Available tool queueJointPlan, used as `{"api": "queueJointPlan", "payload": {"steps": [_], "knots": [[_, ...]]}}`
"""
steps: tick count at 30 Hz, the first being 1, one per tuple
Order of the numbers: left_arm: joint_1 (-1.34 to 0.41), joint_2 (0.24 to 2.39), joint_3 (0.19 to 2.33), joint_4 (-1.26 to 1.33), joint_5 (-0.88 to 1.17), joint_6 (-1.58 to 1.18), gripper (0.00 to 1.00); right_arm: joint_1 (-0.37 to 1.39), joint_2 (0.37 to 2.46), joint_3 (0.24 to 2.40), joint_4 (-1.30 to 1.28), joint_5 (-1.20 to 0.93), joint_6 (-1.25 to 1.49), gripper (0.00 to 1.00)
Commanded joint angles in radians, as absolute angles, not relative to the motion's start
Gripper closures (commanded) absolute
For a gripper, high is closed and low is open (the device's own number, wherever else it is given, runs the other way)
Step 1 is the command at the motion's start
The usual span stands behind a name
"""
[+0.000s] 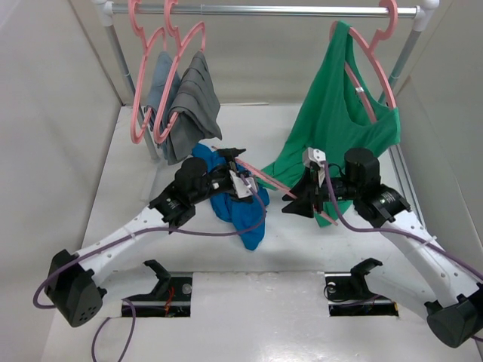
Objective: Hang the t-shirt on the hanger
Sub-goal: Place tshirt on hanger
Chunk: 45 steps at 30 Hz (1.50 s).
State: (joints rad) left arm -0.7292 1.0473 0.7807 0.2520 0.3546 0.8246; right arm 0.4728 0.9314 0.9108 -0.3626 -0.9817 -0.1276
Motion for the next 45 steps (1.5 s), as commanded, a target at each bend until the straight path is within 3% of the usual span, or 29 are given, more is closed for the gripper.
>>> {"api": "queueJointPlan", "payload": {"steps": [1, 3, 6, 7, 8, 10, 15, 16, 17, 18, 20, 22, 23, 25, 31, 34, 41, 45], "knots": [[-0.726, 1.084, 0.795, 0.360, 0.351, 0.873, 0.00, 0.491, 0.927, 0.911, -0.324, -1.048, -0.166, 1.00], [-0.726, 1.118, 0.795, 0.385, 0.351, 0.900, 0.05, 0.511, 0.937, 0.911, -0.324, -1.048, -0.166, 1.00], [-0.726, 1.138, 0.804, 0.361, 0.403, 0.937, 0.31, 0.521, 0.937, 0.911, -0.324, -1.048, -0.175, 1.00], [-0.726, 1.138, 0.819, 0.318, 0.419, 0.959, 0.43, 0.522, 0.937, 0.911, -0.324, -1.036, -0.175, 1.00], [-0.726, 1.138, 0.819, 0.296, 0.432, 0.971, 0.72, 0.522, 0.937, 0.911, -0.324, -1.035, -0.175, 1.00], [-0.738, 1.129, 0.819, 0.272, 0.442, 0.985, 0.98, 0.522, 0.937, 0.911, -0.324, -1.005, -0.175, 1.00], [-0.738, 1.095, 0.839, 0.175, 0.451, 1.025, 1.00, 0.537, 0.937, 0.949, -0.383, -0.755, -0.189, 1.00], [-0.738, 1.095, 0.850, 0.155, 0.463, 1.043, 1.00, 0.548, 0.951, 0.965, -0.396, -0.654, -0.201, 0.95], [-0.738, 1.095, 0.850, 0.108, 0.478, 1.057, 1.00, 0.584, 0.951, 0.983, -0.409, -0.603, -0.216, 0.85], [-0.738, 1.095, 0.863, 0.082, 0.489, 1.072, 1.00, 0.609, 0.965, 1.029, -0.432, -0.557, -0.231, 0.69], [-0.738, 1.095, 0.882, 0.034, 0.529, 1.092, 1.00, 0.668, 0.976, 1.072, -0.433, -0.439, -0.282, 0.55], [-0.738, 1.095, 0.894, -0.014, 0.549, 1.101, 1.00, 0.754, 0.976, 1.112, -0.433, -0.375, -0.323, 0.30], [-0.738, 1.095, 0.903, -0.023, 0.558, 1.101, 1.00, 0.777, 0.976, 1.112, -0.423, -0.312, -0.339, 0.23], [-0.738, 1.095, 0.904, -0.035, 0.569, 1.101, 1.00, 0.833, 0.986, 1.126, -0.423, -0.258, -0.373, 0.20], [-0.729, 1.086, 0.913, -0.089, 0.589, 1.101, 1.00, 0.877, 1.018, 1.126, -0.411, -0.177, -0.429, 0.21], [-0.729, 1.086, 0.923, -0.100, 0.600, 1.111, 1.00, 0.877, 1.044, 1.126, -0.399, -0.154, -0.460, 0.29], [-0.729, 1.077, 0.923, -0.118, 0.600, 1.109, 1.00, 0.877, 1.094, 1.172, -0.359, -0.176, -0.483, 0.64], [-0.729, 1.077, 0.923, -0.100, 0.600, 1.085, 1.00, 0.877, 1.115, 1.160, -0.348, -0.224, -0.492, 0.58]]}}
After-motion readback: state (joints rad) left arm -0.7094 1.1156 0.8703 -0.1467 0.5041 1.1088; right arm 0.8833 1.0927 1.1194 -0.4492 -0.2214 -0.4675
